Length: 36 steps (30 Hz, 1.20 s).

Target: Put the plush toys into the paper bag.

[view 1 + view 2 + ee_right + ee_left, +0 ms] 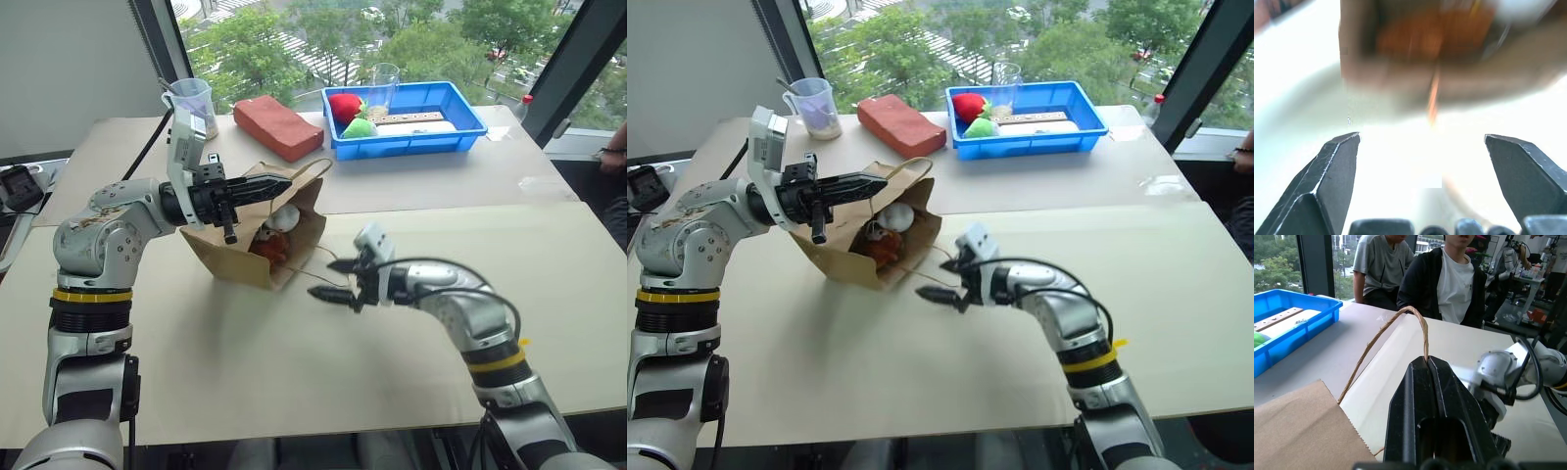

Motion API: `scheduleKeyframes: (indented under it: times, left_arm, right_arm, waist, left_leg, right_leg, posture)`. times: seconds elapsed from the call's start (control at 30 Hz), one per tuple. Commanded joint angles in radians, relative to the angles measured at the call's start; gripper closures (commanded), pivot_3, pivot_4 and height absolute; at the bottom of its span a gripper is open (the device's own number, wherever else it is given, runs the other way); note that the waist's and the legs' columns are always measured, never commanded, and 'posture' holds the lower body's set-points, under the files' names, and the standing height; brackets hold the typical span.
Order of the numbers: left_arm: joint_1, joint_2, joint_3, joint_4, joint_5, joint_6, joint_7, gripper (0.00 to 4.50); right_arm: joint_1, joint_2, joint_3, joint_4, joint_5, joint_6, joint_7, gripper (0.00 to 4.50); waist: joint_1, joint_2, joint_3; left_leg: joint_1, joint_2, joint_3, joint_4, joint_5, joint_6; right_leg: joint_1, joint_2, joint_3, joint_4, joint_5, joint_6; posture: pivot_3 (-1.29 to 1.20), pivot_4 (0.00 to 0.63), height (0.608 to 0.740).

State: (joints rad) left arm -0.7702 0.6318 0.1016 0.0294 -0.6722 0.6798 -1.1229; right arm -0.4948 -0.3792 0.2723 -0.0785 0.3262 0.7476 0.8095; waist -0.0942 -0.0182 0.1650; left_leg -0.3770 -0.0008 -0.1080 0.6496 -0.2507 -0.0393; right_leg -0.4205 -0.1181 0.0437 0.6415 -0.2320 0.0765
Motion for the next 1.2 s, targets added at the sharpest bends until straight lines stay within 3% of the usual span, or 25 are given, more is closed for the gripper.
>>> scheduleKeyframes:
  times: [0.03, 0.13, 0.43, 0.5, 0.63, 0.9, 1.07, 1.2]
  left_arm:
    - [-0.006, 0.009, 0.023, -0.028, -0.011, -0.008, 0.009, 4.50]
    - [0.000, 0.008, 0.024, -0.036, -0.015, -0.004, 0.015, 4.50]
    - [0.001, 0.011, 0.026, -0.037, -0.015, -0.004, 0.025, 4.50]
    - [0.003, 0.013, 0.027, -0.037, -0.015, -0.005, 0.024, 4.50]
    - [-0.016, 0.000, 0.016, -0.003, 0.003, -0.035, 0.014, 4.50]
    - [-0.231, -0.100, -0.033, 0.303, 0.139, -0.254, -0.008, 4.50]
    - [-0.363, -0.142, -0.040, 0.539, 0.204, -0.373, -0.060, 4.50]
    - [-0.395, -0.141, -0.052, 0.624, 0.235, -0.406, -0.130, 4.50]
  right_arm:
    - [-0.011, 0.014, 0.019, 0.006, -0.048, -0.069, -0.032, 0.02]
    - [-0.020, 0.035, 0.018, 0.048, -0.077, -0.117, -0.051, 0.83]
    - [-0.014, 0.034, -0.036, -0.001, -0.043, -0.110, -0.043, 4.00]
    - [-0.008, 0.029, -0.068, -0.039, -0.024, -0.089, -0.053, 4.47]
    - [0.008, 0.021, -0.160, -0.158, 0.032, -0.025, -0.094, 4.47]
    - [-0.064, -0.006, -0.301, -0.468, 0.161, 0.142, -0.215, 4.47]
    - [-0.159, 0.023, -0.296, -0.574, 0.203, 0.216, -0.313, 4.47]
    - [-0.179, 0.082, -0.221, -0.544, 0.182, 0.211, -0.367, 4.47]
  waist:
    - [0.001, 0.000, 0.000]
    - [0.004, 0.000, 0.000]
    - [0.018, 0.000, 0.000]
    - [0.024, 0.000, 0.000]
    - [0.029, 0.000, 0.000]
    - [0.048, 0.000, 0.000]
    - [0.047, 0.000, 0.000]
    - [0.035, 0.000, 0.000]
  left_leg:
    - [0.000, 0.000, 0.000, 0.000, 0.000, 0.000]
    - [0.000, 0.000, 0.000, 0.001, 0.000, 0.000]
    - [-0.001, 0.000, 0.000, 0.000, 0.000, 0.000]
    - [-0.001, 0.000, 0.000, 0.000, 0.000, 0.000]
    - [-0.001, 0.000, 0.000, 0.000, 0.000, 0.000]
    - [-0.002, 0.000, 0.000, 0.003, 0.000, 0.000]
    - [-0.003, 0.000, 0.000, 0.004, 0.000, 0.000]
    - [-0.003, 0.000, -0.001, 0.004, 0.000, 0.001]
  right_leg:
    - [0.000, 0.000, 0.000, 0.000, 0.000, 0.000]
    - [0.000, 0.000, 0.000, 0.000, 0.000, 0.000]
    - [0.000, 0.000, 0.000, 0.000, 0.000, 0.000]
    - [0.000, 0.000, 0.000, 0.000, 0.000, 0.000]
    - [0.000, 0.000, 0.000, 0.000, 0.000, 0.000]
    - [0.000, 0.000, -0.001, -0.001, 0.000, 0.000]
    - [0.000, 0.000, -0.001, 0.000, 0.000, 0.000]
    - [-0.001, 0.000, -0.001, 0.000, 0.000, 0.000]
  posture:
    - [0.00, 0.150, 0.740]
    - [0.00, 0.150, 0.740]
    - [0.00, 0.150, 0.740]
    - [0.00, 0.150, 0.740]
    - [0.00, 0.150, 0.740]
    - [0.00, 0.150, 0.740]
    - [0.00, 0.150, 0.740]
    - [0.00, 0.150, 0.740]
